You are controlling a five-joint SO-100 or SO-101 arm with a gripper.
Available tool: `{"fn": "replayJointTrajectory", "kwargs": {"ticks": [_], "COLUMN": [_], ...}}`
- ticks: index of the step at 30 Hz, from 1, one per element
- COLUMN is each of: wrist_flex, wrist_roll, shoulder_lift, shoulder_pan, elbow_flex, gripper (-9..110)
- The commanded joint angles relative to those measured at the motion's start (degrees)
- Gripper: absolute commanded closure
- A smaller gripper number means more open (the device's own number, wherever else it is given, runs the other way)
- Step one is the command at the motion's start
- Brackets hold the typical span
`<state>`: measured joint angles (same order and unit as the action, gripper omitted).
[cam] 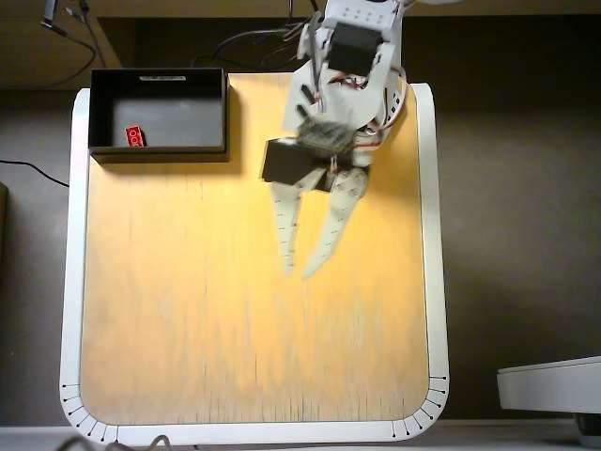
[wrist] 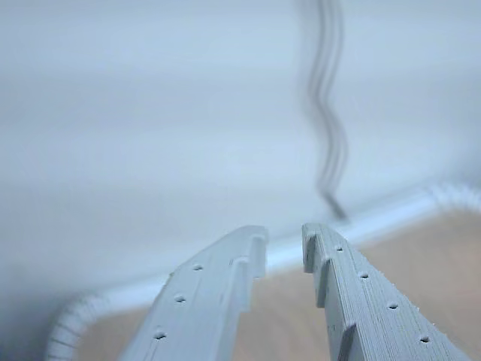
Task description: Grasp a lego block and put it in the bin.
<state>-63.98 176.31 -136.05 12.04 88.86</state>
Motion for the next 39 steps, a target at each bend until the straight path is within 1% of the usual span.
{"fn": "replayJointTrajectory", "kwargs": {"ticks": [1,6,13,19,33,39], "wrist_flex": [7.7,8.2,14.3,14.6,14.6,14.6], "wrist_roll": [0.6,2.6,3.9,5.0,6.0,6.7], "shoulder_lift": [-10.4,-19.1,-30.6,-37.8,-52.3,-52.9], "shoulder_pan": [-7.1,-9.8,-11.8,-12.0,-14.4,-14.5], "elbow_flex": [7.5,19.6,41.0,55.5,81.7,88.9], "gripper": [101,101,101,101,101,101]}}
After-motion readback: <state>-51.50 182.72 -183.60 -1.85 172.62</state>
